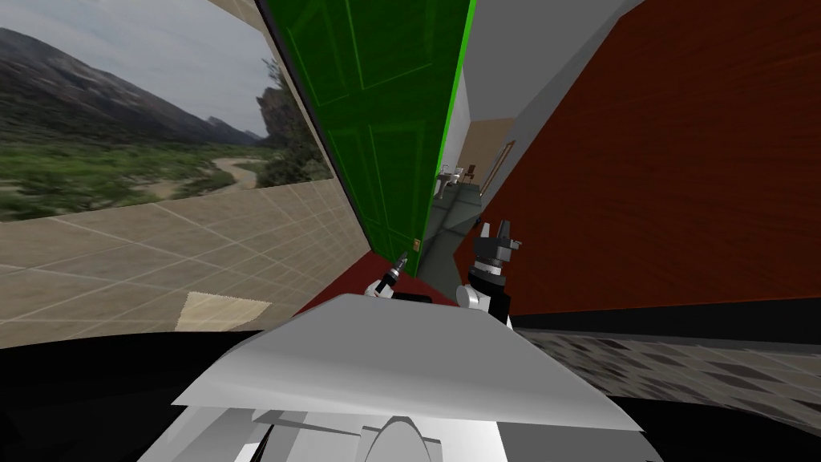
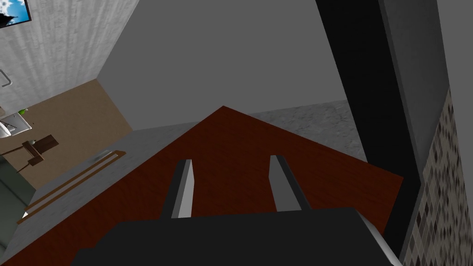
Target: Push the door open
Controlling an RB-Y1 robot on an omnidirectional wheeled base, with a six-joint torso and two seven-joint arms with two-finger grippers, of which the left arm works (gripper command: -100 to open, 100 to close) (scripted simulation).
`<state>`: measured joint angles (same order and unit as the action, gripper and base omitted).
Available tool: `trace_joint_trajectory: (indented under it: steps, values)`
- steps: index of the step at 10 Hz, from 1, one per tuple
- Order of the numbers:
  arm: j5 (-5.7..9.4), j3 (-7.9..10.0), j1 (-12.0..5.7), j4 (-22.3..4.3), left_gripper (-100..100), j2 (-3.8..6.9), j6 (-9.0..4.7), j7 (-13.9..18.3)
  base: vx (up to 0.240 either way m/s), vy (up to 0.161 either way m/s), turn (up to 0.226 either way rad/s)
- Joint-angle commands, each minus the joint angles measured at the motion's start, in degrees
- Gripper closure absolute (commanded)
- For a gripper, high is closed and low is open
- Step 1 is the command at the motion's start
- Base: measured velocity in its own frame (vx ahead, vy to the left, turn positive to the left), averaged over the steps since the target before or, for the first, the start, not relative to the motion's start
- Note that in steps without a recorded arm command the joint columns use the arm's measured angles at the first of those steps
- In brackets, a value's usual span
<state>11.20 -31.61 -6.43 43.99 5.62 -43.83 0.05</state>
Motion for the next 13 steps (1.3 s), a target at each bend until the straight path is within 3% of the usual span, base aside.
trace_joint_trajectory:
  steps: [1, 9, 10, 13]
  values:
    - [0.05, 0.14, 0.03, -0.2, -100, -0.03, -0.17, -0.1, 0.120, -0.026, -0.024]
    - [0.30, 0.82, 0.23, -1.2, -100, -0.42, -0.93, -0.3, 0.177, -0.083, -0.024]
    - [0.30, 0.82, 0.23, -1.2, 100, -0.42, -0.93, -0.3, -0.017, 0.003, -0.004]
    - [0.30, 0.82, 0.23, -1.2, 100, -0.42, -0.93, -0.3, -0.019, 0.009, -0.006]
